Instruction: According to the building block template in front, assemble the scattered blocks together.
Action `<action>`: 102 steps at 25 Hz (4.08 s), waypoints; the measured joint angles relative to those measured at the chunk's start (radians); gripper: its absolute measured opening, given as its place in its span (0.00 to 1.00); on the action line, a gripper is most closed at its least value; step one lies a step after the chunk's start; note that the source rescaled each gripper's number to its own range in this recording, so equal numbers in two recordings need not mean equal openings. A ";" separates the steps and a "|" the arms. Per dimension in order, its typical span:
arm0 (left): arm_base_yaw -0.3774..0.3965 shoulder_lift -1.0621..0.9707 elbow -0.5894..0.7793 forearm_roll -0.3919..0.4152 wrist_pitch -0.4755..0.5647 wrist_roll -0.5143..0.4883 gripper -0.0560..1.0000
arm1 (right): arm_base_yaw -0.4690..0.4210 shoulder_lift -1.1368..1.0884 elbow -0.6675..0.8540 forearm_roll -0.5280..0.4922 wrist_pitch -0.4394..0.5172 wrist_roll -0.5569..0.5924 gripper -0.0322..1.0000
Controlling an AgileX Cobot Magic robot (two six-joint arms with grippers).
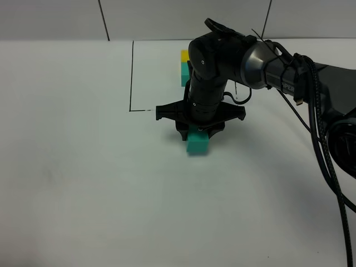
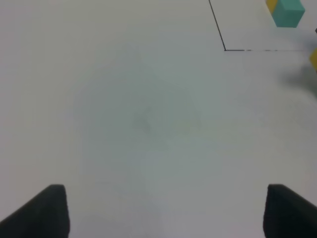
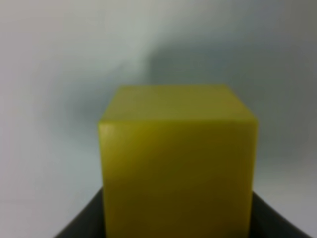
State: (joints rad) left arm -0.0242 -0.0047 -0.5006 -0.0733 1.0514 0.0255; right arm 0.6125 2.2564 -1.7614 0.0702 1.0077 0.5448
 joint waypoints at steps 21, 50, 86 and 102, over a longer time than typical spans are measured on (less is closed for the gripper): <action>0.000 0.000 0.000 0.000 0.000 0.000 0.68 | 0.000 0.054 0.001 -0.002 -0.029 0.019 0.22; 0.000 0.000 0.000 0.000 0.000 0.000 0.68 | -0.337 -0.173 0.015 0.017 0.075 -0.373 1.00; 0.000 0.000 0.000 0.000 0.000 0.000 0.68 | -0.606 -1.545 1.037 0.068 -0.020 -0.526 1.00; 0.000 0.000 0.000 0.000 0.000 0.000 0.68 | -0.606 -1.989 1.261 0.048 0.038 -0.505 0.98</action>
State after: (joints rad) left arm -0.0242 -0.0047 -0.5006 -0.0733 1.0514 0.0255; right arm 0.0068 0.2671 -0.5008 0.1187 1.0456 0.0398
